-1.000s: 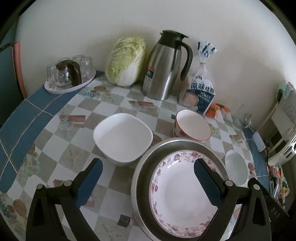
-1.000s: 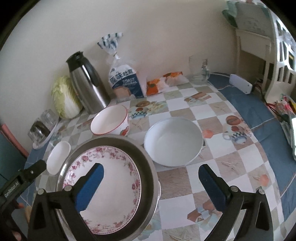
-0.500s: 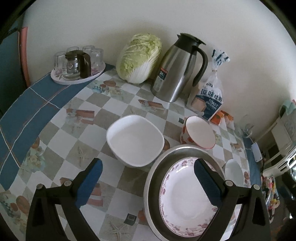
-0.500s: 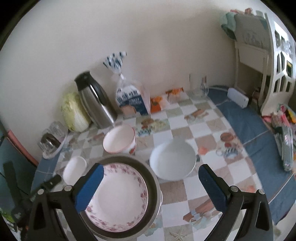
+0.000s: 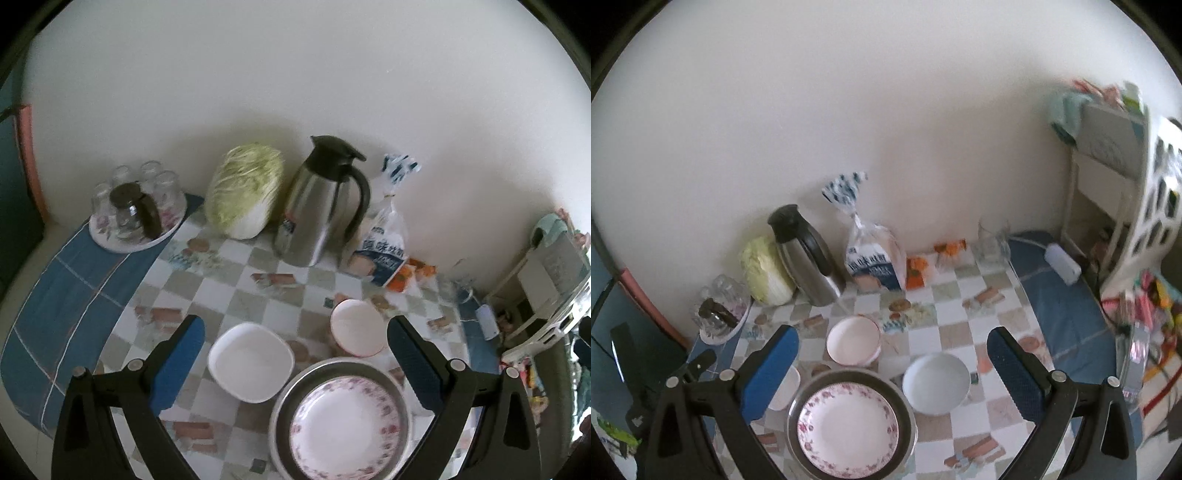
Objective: Organize plates and bowls
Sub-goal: 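Raise both grippers from the basin and move toward the red-rimmed bowl, then close both grippers on the rim of the red-rimmed white bowl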
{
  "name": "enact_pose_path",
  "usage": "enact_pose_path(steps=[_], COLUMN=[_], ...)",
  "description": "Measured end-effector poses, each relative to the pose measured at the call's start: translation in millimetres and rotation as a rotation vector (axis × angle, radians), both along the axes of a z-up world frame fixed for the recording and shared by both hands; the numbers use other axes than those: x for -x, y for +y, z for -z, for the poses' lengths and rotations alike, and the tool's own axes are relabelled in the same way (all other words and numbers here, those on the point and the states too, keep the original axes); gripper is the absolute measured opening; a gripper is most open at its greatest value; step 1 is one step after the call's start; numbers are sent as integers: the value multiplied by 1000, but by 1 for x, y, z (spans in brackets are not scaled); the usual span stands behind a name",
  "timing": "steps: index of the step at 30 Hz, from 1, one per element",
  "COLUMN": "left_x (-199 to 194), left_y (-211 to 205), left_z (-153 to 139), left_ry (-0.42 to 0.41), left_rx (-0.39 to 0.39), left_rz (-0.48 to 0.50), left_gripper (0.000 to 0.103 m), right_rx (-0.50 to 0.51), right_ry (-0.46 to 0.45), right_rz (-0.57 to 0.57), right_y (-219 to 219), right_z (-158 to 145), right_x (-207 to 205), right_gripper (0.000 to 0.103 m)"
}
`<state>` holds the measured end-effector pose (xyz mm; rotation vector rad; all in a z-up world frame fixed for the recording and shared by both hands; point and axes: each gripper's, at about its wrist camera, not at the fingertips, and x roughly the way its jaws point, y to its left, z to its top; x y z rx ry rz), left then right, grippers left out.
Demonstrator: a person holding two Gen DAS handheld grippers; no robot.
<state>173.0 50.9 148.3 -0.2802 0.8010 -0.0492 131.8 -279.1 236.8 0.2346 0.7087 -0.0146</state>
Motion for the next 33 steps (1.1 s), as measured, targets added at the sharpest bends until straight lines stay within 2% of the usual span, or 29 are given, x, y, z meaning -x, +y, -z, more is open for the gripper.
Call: enact_pose_path(steps=[6,8,13,15,18,20,22,24,27,30,33], left_x=[-36,-46,-77,-89,-110,-120,-129,-139,-152,-163,-173], left_y=[-5,-7,-14,-18,-23,-29,-39,-49,-59,-71,-79], left_z=[-14,-18,-16,-9,12,29,46,68,94,118,140], left_ry=[66,65,51,57,97,129,162,217,255,292,327], left_rx=[-20,-43,-69,-92,-63,-47,-56,-71,-73,-106,-112], left_rz=[5,-7,-5,0,22,46,66,84,99,113,131], left_gripper=[99,99,99,99,99,99,99,99,99,99,99], right_rx=[13,12,24,34,52,52,37,23,12,6,26], right_ry=[57,75,110,128,168,199,238,283,339,388,422], right_rz=[-52,-60,-56,-51,-48,-45,-41,-32,-32,-48,-56], right_y=[11,14,22,25,28,29,27,25,26,30,35], right_z=[-16,-17,-1,14,45,65,91,119,156,187,210], right_x=[-37,-53,-92,-109,-131,-142,-156,-168,-182,-191,-199], right_gripper=[103,103,103,103,101,95,89,87,78,75,66])
